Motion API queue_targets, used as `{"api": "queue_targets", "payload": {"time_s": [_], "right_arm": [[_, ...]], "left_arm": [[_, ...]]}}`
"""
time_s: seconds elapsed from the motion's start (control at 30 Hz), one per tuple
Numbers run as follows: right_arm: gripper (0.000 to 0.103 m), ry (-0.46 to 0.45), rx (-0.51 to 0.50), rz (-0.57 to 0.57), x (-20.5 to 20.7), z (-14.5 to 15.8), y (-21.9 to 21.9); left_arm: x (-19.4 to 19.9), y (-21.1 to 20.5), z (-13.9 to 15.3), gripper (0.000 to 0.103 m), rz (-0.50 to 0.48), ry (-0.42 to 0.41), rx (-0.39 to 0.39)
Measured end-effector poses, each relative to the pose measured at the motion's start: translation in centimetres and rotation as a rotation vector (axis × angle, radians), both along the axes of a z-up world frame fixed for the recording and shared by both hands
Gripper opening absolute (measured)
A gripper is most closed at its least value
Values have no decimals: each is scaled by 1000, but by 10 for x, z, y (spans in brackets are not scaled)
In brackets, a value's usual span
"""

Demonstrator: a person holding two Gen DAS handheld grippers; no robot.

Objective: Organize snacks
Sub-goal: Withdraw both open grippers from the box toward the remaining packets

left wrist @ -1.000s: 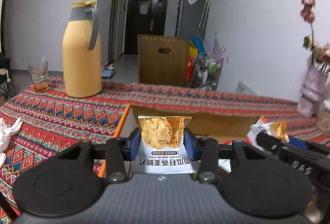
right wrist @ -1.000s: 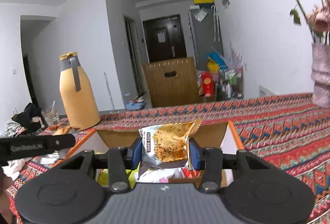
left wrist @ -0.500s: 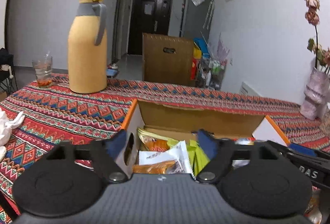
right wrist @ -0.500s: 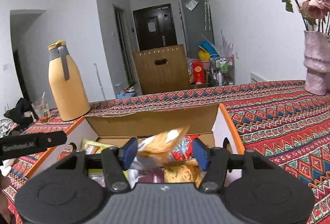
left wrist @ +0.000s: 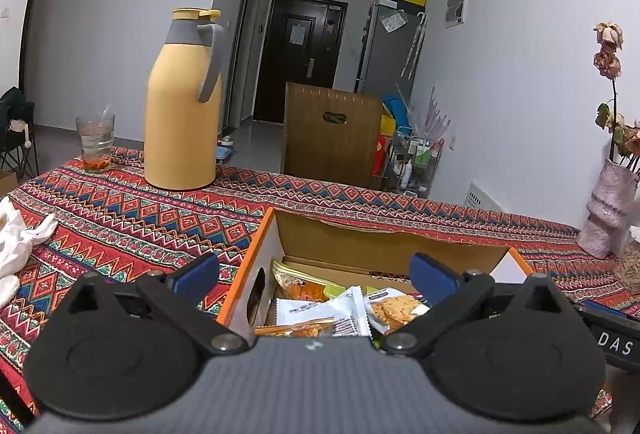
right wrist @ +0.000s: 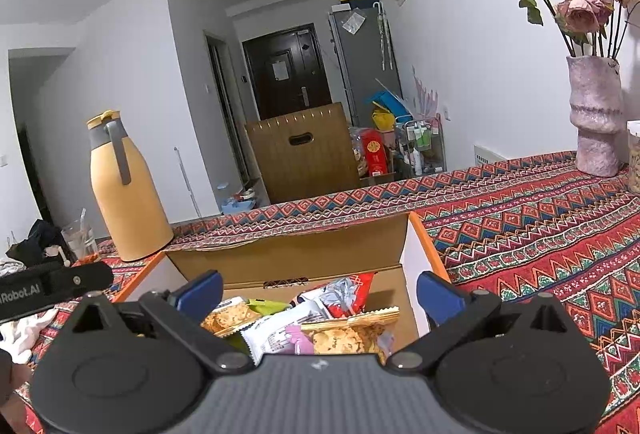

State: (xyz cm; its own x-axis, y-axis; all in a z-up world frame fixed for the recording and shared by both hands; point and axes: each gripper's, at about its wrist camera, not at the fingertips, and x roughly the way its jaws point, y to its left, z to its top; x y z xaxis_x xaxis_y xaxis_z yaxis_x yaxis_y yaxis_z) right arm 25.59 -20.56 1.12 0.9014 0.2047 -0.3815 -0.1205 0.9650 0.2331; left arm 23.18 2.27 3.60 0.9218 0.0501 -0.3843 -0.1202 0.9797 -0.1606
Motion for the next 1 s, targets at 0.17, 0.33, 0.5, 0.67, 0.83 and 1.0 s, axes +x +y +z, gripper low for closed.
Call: {"api": "queue_targets", "payload": {"time_s": [0.17, 0.33, 0.5, 0.67, 0.83, 1.0], "right_arm": [[103, -1, -6, -10, -1, 1, 0], [103, -22, -9, -15, -7, 8, 0], [103, -61, -23, -10, -25, 23, 2], [103, -67, -32, 4, -50, 29, 5], [103, -61, -51, 16, -72, 32, 13], [103, -43, -70, 25, -90, 29, 22]], "left_arm": [[-5, 3, 5, 103, -8, -8, -16], [-13, 1, 16, 103, -4, -27, -14], [-32, 0, 30, 103, 5, -55, -2], [-56, 1, 39, 103, -4, -69, 3], [-79, 4, 38, 103, -20, -65, 17], [-99, 13, 30, 103, -22, -46, 19]]}}
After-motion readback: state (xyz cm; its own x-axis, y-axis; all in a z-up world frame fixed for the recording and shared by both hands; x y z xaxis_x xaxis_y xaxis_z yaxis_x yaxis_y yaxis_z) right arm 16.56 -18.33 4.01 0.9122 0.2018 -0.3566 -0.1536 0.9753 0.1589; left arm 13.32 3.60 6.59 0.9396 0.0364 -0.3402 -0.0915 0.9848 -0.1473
